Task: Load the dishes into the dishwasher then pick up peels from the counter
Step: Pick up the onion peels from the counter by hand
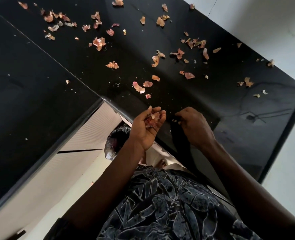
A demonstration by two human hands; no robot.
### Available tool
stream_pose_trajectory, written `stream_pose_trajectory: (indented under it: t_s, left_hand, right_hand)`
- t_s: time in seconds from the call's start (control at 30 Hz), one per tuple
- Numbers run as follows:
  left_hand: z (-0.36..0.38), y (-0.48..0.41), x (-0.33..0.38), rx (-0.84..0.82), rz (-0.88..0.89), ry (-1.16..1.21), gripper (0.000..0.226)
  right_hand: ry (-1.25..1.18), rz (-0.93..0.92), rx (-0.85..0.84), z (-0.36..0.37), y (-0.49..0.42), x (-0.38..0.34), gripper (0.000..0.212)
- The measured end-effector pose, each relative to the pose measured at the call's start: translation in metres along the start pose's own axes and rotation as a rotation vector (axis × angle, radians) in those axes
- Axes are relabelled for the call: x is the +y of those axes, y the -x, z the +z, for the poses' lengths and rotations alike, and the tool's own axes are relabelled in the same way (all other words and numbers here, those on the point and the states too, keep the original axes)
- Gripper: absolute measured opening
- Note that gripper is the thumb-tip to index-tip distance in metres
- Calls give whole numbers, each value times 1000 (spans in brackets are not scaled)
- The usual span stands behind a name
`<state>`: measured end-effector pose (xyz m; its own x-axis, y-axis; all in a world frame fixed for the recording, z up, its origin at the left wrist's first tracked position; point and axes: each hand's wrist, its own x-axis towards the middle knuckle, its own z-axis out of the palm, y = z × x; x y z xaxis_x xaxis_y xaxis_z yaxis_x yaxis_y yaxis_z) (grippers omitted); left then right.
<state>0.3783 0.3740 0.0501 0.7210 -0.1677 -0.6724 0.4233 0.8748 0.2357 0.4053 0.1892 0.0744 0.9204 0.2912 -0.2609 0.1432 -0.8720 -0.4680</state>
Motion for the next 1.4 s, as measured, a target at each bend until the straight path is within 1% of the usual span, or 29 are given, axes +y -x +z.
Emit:
stream_pose_trajectory:
  t_s: [0.07,0.2,0.3,0.43,0.57,0.63,0.7,0.8,0.87,0.93,1.0,1.07,1.13,1.2,1.27,1.33,1.4]
  left_hand:
    - [0,0,0,-6,-3,-4,29]
    - [0,1,1,-8,-1,-22,29]
    - [1,1,2,-11,-3,-18,30]
    - [1,2,2,-19,-6,-21,30]
    - [1,3,3,-16,-9,-16,30]
    - [1,3,3,-16,-12,-14,29]
    - [1,2,4,-5,-15,-3,29]
    - [-1,2,4,9,-20,3,30]
    - [-1,3,4,13,-22,-3,30]
    - [-3,3,3,11,-20,-19,30]
    - [-2,4,3,8,-22,-35,29]
    - [0,5,2,20,-16,-74,27]
    - [1,6,1,55,3,-113,22]
    - [1,6,0,89,17,-132,22]
    - [1,8,3,90,16,-101,19]
    - [1,11,7,76,3,-39,20]
    - [0,13,11,56,3,23,27]
  right_hand:
    - [-8,6,-3,2,1,-3,32]
    - [63,-82,-55,13,15,-11,28]
    - [159,-169,-26,23,25,-13,23]
    - [223,-208,13,28,27,-17,12]
    - [176,-196,51,24,15,-22,8]
    - [136,-146,75,21,3,-21,7]
    - [58,-46,109,15,-12,-14,7]
    - [-176,193,180,-5,-29,-5,19]
    - [-322,259,241,-22,-30,-9,17]
    - [-395,222,234,-34,-24,-23,14]
    - [-414,125,187,-36,-13,-45,13]
    - [-379,23,118,-26,-4,-64,13]
    - [-306,-91,54,-14,0,-78,11]
    - [-224,-190,0,-7,-1,-84,12]
    - [-192,-196,-11,-8,-7,-85,12]
    - [-216,-150,36,-16,-19,-83,10]
    - [-198,-127,104,-20,-41,-77,11]
